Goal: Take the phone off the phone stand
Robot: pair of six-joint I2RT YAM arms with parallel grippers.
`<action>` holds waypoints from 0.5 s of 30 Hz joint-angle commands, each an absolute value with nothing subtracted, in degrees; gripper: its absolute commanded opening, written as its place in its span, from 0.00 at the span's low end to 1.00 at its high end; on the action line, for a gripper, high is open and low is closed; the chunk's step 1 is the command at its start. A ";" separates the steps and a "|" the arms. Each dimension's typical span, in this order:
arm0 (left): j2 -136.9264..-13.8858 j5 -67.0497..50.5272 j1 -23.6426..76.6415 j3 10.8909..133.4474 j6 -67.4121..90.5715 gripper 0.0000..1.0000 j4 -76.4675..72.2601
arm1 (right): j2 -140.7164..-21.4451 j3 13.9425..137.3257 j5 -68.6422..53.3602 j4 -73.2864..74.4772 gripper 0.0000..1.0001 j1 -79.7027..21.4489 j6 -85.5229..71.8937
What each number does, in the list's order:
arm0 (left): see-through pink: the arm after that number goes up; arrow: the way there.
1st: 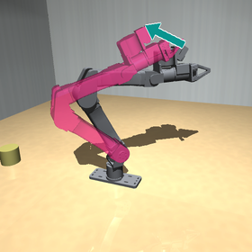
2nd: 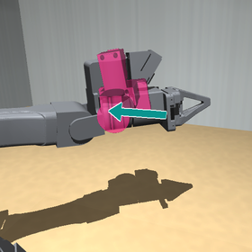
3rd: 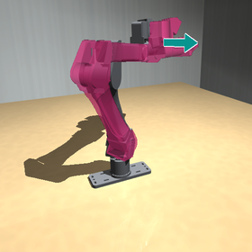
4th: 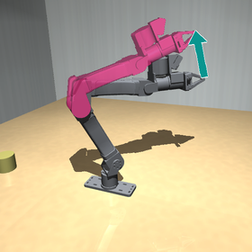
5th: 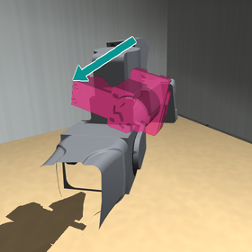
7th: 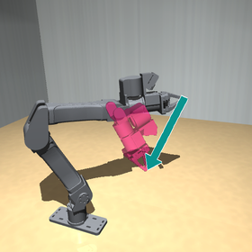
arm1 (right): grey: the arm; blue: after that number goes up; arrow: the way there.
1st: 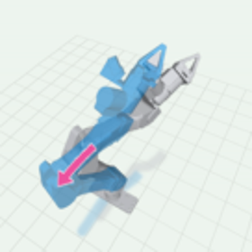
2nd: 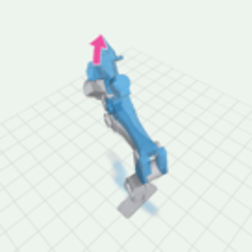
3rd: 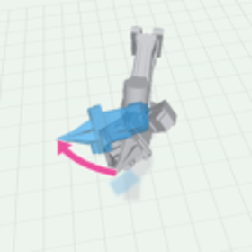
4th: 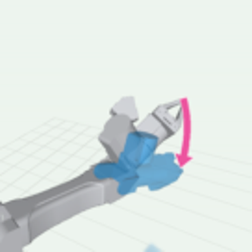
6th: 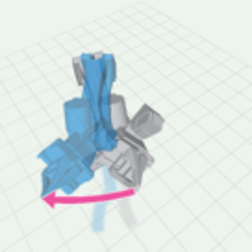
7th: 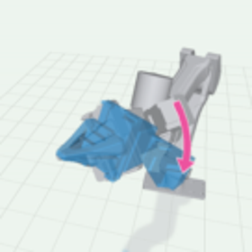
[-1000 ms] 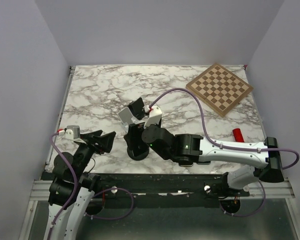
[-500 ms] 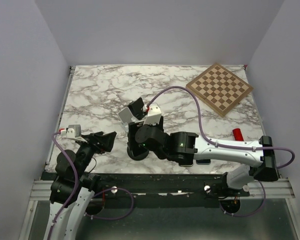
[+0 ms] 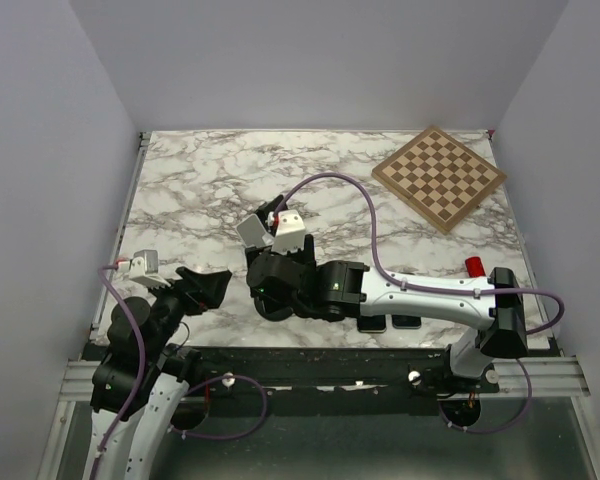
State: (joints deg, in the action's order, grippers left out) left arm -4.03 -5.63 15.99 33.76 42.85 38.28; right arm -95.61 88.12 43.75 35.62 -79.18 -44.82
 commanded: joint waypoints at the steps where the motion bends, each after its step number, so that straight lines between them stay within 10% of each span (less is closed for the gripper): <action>1: -3.92 -8.47 16.17 34.95 43.90 0.94 40.27 | -95.76 88.47 45.29 38.38 0.90 -79.67 -47.68; 10: -6.87 -17.40 16.17 33.57 43.24 0.92 37.44 | -94.67 86.38 45.35 37.39 0.81 -79.62 -47.72; 15: -8.27 -21.28 16.17 33.19 42.07 0.87 36.84 | -92.93 84.49 45.88 34.88 0.49 -79.58 -46.31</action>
State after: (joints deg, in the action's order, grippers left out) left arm -7.27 -15.33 15.99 33.93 43.00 38.44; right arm -94.91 86.96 44.18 36.23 -79.18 -46.46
